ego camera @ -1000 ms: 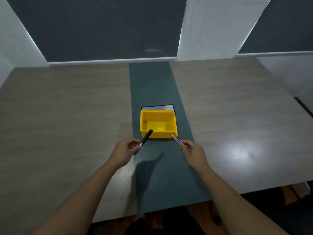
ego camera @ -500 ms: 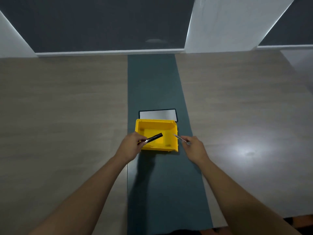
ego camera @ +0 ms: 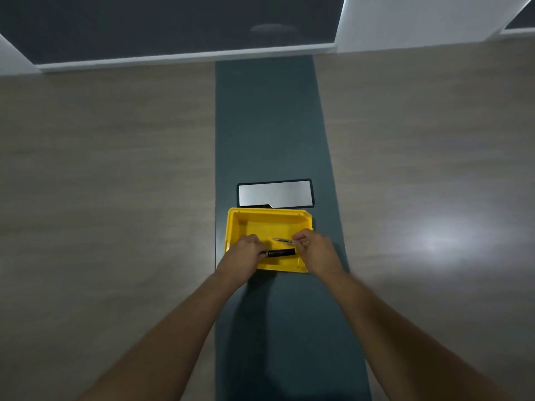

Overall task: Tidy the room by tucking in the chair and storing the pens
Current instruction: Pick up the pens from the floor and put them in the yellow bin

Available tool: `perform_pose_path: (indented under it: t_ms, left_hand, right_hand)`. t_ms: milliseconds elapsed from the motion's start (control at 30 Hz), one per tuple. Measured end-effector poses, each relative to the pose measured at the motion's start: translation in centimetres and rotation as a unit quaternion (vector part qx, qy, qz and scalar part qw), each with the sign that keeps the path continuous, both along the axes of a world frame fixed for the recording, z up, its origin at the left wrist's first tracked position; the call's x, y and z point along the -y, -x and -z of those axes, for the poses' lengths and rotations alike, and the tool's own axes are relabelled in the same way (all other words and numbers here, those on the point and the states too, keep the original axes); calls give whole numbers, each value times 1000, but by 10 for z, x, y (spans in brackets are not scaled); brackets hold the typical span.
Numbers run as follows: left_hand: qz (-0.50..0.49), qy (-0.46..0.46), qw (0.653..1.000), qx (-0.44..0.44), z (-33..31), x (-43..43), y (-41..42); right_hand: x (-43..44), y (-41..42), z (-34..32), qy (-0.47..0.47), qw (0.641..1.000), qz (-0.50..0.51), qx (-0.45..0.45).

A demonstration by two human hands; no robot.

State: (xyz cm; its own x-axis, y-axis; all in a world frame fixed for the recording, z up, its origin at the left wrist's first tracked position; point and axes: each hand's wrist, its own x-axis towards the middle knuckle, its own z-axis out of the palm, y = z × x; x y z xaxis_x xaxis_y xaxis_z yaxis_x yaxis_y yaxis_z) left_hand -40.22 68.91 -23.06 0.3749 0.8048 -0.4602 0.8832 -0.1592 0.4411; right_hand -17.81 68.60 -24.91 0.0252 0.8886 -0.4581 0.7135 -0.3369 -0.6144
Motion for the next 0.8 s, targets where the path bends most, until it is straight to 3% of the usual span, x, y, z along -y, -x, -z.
perform_pose_path:
  t_ms: [400,800]
  left_hand:
    - [-24,-63,993,99,-7,24,19]
    - [-31,-128,979,158,-46,110,59]
  right_hand:
    - [9,6,-12,-26,999,2,32]
    - [119,14,-73,-109,991,77,24]
